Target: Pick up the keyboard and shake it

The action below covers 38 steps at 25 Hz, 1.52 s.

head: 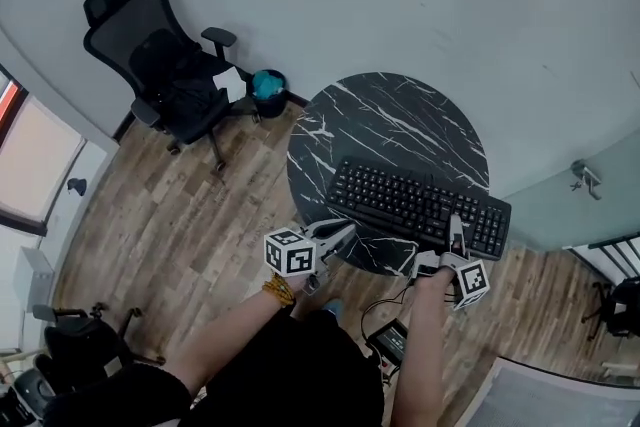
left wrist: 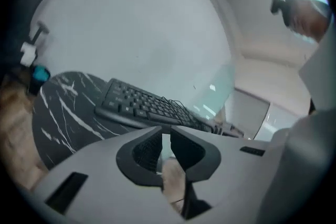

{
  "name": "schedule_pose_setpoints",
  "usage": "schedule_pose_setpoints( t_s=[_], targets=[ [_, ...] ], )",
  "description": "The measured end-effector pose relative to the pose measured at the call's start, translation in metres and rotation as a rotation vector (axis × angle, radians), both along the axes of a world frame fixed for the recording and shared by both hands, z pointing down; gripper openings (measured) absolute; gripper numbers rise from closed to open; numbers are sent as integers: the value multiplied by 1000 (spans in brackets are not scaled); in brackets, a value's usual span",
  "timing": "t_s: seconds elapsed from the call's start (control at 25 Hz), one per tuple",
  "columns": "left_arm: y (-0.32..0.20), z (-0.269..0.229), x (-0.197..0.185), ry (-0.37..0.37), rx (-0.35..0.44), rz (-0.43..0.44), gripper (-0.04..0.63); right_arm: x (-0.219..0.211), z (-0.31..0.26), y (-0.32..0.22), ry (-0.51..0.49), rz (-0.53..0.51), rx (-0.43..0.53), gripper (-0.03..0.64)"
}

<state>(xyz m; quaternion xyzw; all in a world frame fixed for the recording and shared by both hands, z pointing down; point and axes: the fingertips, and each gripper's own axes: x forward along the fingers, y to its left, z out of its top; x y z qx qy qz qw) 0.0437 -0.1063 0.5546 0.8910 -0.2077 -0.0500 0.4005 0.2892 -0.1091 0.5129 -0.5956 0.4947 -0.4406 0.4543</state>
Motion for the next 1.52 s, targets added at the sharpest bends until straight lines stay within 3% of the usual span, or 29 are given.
schedule_pose_setpoints(
  t_s=[0.08,0.16,0.28,0.52,0.68,1.24,1.52],
  targets=[
    [-2,-3,-4,195,-176,-49,60,-8,5,3,-36,-6,20,83],
    [-10,-5,-11,344,-299,-107,97,-16,7,2,-50,-24,32,83],
    [-27,-5,-18,464,-374,-179,121,-26,6,1,-30,-26,25,87],
    [-22,13,-28,455,-442,-203,135,-28,20,14,-13,83,0,87],
    [-26,28,-33,456,-477,-221,140,-42,23,16,-38,86,14,87],
    [-40,35,-40,457,-511,-257,158,-55,31,25,-104,169,107,92],
    [-57,30,-30,514,-502,-271,166,-91,37,18,-145,62,147,92]
  ],
)
